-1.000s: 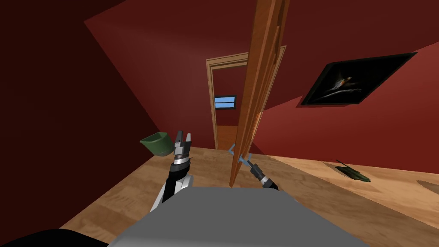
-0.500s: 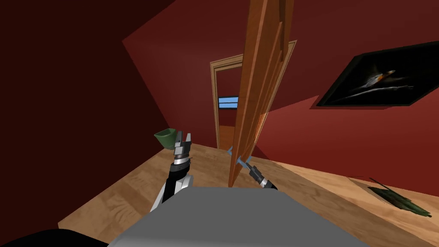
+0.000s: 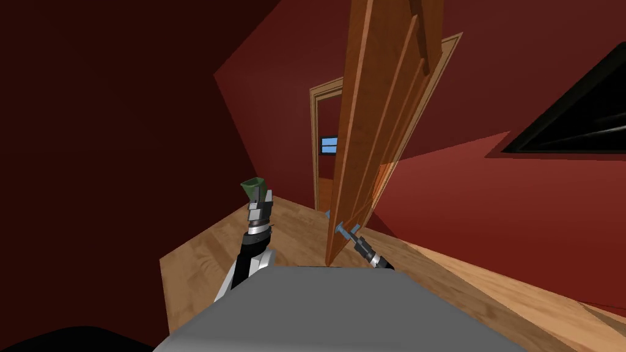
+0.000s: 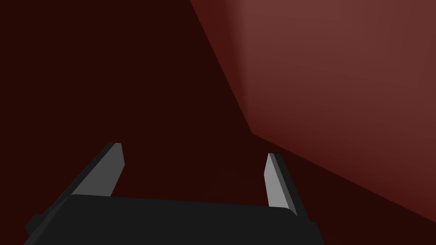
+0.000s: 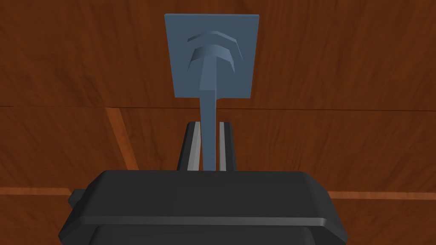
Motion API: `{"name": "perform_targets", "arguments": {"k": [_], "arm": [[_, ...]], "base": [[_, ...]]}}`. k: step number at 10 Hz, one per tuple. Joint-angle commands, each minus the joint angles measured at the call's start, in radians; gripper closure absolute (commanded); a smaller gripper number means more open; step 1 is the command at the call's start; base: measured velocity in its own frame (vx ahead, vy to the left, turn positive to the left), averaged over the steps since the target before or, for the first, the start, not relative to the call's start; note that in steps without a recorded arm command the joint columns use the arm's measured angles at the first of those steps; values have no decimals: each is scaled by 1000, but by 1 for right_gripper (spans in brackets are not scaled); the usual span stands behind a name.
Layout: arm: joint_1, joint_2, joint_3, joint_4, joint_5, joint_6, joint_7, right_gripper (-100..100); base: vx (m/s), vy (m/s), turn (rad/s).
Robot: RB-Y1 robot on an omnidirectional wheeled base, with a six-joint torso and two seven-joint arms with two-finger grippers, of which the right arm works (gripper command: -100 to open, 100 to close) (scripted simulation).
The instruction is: Pull the door open
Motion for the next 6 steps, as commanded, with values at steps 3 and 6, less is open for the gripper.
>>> {"name": "perform_targets", "arguments": {"k": [3,6], "arm": [[-8,-9,1,19,3,-14,6,100],[-8,-23,2,36,6,-27,16,100]], "base": [[-32,-41,24],[29,14,-190]]}}
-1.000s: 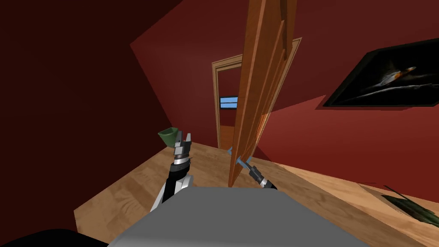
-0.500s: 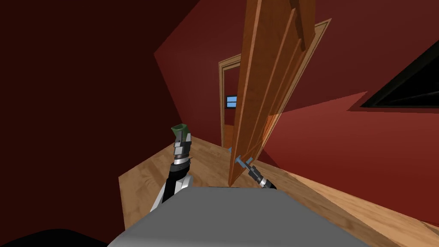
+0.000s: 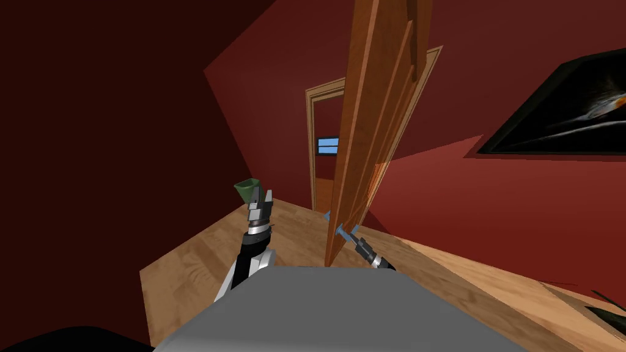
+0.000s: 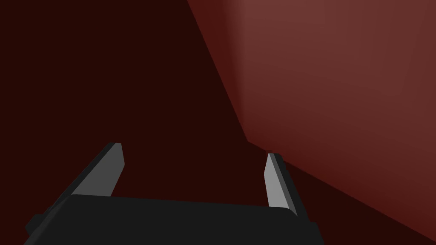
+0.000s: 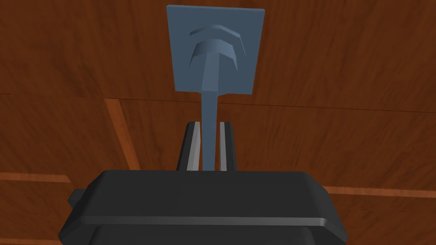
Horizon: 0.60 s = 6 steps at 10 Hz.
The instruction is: Pull the door open
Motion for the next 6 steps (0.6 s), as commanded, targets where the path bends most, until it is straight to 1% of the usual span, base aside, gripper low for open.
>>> {"name": "perform_targets", "arguments": {"k": [1,2,3,4,6], "arm": [[-6,-23,-9,33,-1,-19,11,100],[-6,-23,-9,33,-1,-19,11,100],[-6,-23,-9,33,-1,-19,11,100],[-6,-35,-9,50,2,-34,18,100],[-5,-47,-8,67,6,-52,24,100]], "base": [[-2,51,-201],[7,33,-103],[9,6,9],[9,35,-121],[10,42,-129]]}}
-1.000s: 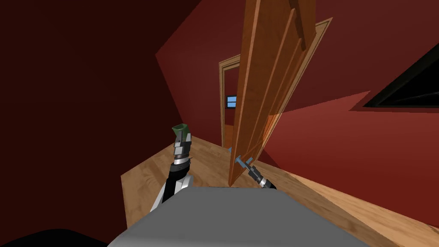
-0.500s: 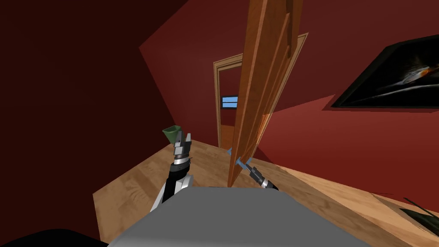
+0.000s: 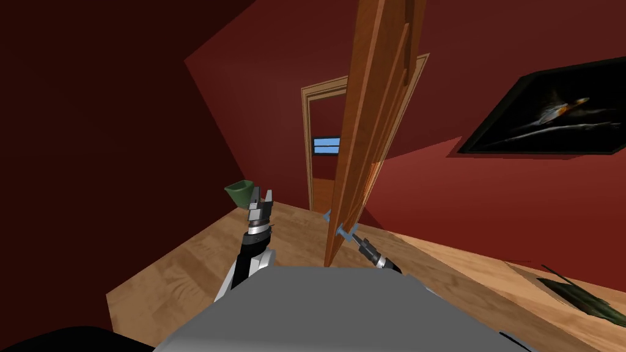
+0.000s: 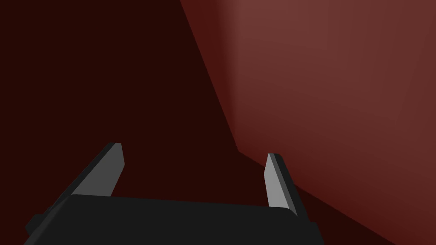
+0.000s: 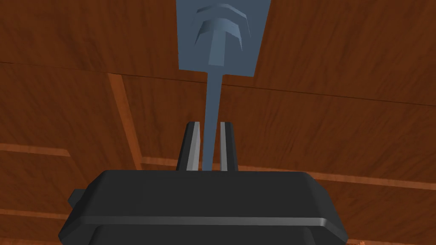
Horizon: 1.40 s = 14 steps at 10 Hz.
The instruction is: Pull the door open
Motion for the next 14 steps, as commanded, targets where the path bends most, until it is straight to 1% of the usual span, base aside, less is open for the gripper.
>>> {"name": "perform_targets", "arguments": {"k": [1,2,3,5,6,8,9,11,13,14], "arm": [[21,-27,-4,-3,1,4,2,100],[21,-33,-4,5,3,-7,5,100],[22,-28,2,-12,5,-8,-2,-100],[20,-27,17,-8,13,-26,-11,-100],[19,-28,29,-6,20,-43,-19,-100],[19,-31,45,-3,28,-72,-31,-100],[20,-33,53,-1,33,-87,-38,-100],[22,-38,66,0,40,-117,-51,-100],[24,-42,76,1,46,-140,-61,-100],[25,-44,79,1,47,-147,-64,-100]], "base": [[5,25,-98],[15,-37,-169],[18,9,-214],[21,70,-249],[18,50,-242],[6,-4,-93],[-26,-75,1],[-69,-136,97],[-66,-205,175],[-98,-182,206]]}}
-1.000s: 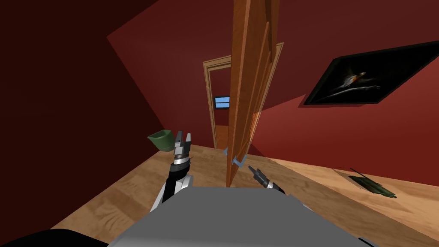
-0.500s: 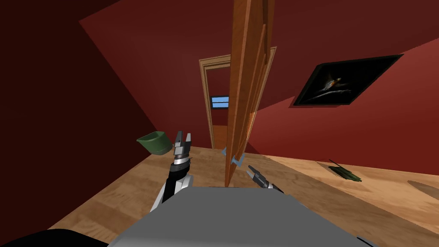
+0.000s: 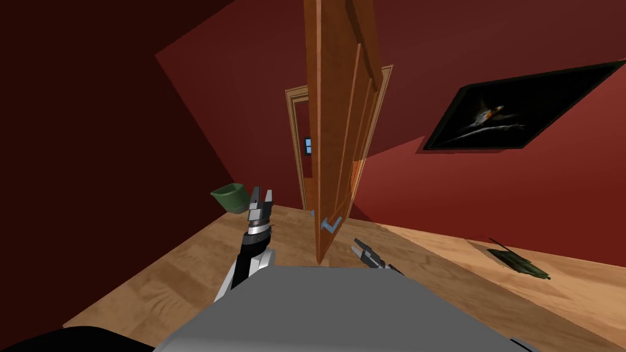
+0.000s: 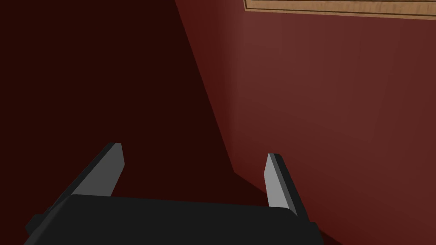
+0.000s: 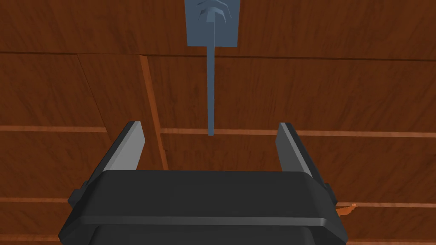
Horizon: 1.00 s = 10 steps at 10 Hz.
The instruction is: Pull the door open
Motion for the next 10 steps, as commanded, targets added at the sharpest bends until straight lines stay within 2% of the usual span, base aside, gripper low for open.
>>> {"name": "perform_targets", "arguments": {"k": [1,4,7,9,10], "arm": [[0,0,0,0,0,0,0,-100],[-7,9,-12,7,-7,11,4,-100],[-22,20,-21,18,-12,31,-5,-100],[-42,31,-23,30,-14,53,-22,-100],[-56,38,-24,38,-18,68,-28,-100]], "base": [[-45,-76,44],[42,127,-165],[75,197,-95],[59,156,23],[81,72,234]]}}
